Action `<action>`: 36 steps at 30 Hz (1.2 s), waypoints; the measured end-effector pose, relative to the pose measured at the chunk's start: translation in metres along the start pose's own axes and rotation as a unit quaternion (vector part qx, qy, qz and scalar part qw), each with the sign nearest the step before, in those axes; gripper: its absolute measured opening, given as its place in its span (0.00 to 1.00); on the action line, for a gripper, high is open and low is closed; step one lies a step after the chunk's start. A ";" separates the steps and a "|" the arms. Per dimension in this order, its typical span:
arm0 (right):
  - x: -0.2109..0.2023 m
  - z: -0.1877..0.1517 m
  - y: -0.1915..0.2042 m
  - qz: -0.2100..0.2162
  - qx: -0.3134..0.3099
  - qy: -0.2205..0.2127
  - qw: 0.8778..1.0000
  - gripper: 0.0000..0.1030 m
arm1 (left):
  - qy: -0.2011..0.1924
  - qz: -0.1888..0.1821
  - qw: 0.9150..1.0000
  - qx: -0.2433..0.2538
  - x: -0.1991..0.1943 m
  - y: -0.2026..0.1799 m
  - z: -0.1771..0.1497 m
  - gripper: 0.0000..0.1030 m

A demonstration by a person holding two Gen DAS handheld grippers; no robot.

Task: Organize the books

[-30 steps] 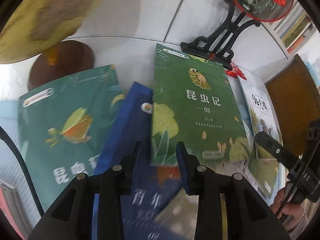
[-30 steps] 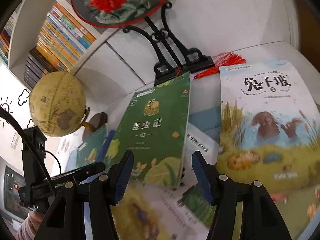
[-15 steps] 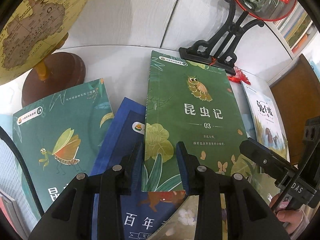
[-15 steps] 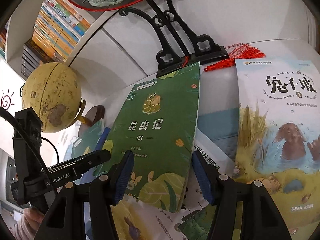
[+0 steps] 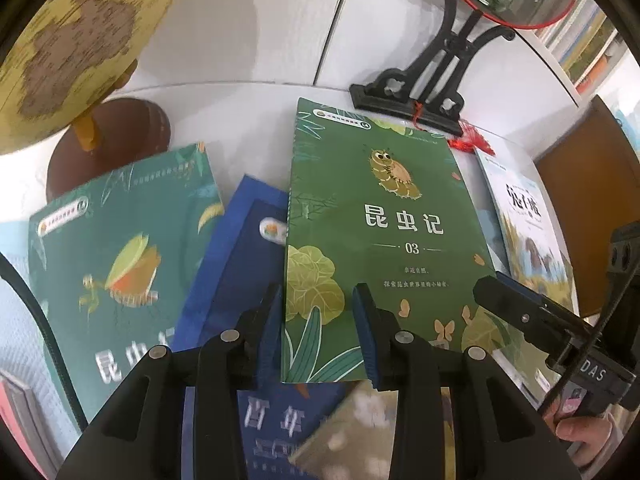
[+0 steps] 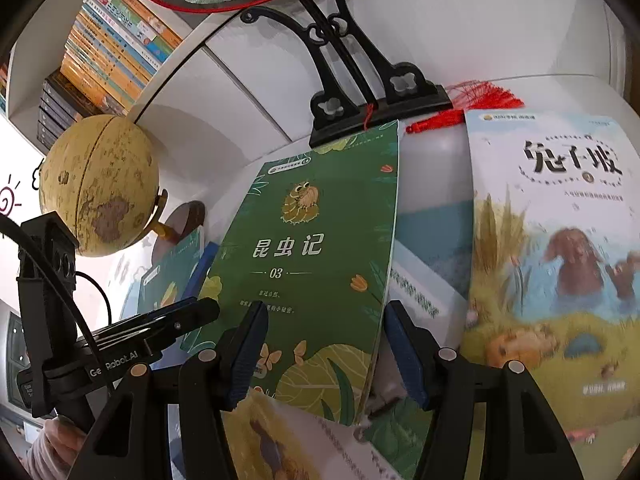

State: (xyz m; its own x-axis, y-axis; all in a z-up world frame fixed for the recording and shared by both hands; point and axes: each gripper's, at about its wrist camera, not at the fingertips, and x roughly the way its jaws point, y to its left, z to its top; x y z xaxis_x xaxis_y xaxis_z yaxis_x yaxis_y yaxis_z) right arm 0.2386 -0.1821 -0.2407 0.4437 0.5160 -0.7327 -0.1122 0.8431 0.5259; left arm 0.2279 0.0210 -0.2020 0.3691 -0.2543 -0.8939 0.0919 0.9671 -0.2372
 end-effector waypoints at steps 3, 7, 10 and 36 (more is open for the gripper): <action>-0.008 -0.015 0.002 0.004 0.003 0.014 1.000 0.58 | 0.009 -0.010 1.000 -0.008 -0.013 0.003 -0.021 0.31; -0.029 -0.053 0.006 0.016 -0.003 0.036 0.999 0.58 | 0.033 -0.030 0.999 -0.015 -0.035 0.009 -0.066 0.31; -0.049 -0.102 0.007 0.036 0.012 0.076 0.996 0.58 | 0.074 -0.067 0.994 -0.037 -0.057 0.018 -0.119 0.31; -0.056 -0.162 -0.019 0.146 0.067 0.128 0.979 0.35 | 0.177 -0.187 0.964 -0.058 -0.043 0.048 -0.166 0.22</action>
State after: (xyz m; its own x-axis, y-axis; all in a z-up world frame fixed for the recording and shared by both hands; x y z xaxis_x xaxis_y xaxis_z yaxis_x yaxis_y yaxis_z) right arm 0.0718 -0.2023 -0.2799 0.1714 0.7677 -0.6174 -0.0770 0.6352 0.7685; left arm 0.0625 0.0775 -0.2383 -0.0107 -0.5915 -0.8063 0.0450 0.8052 -0.5913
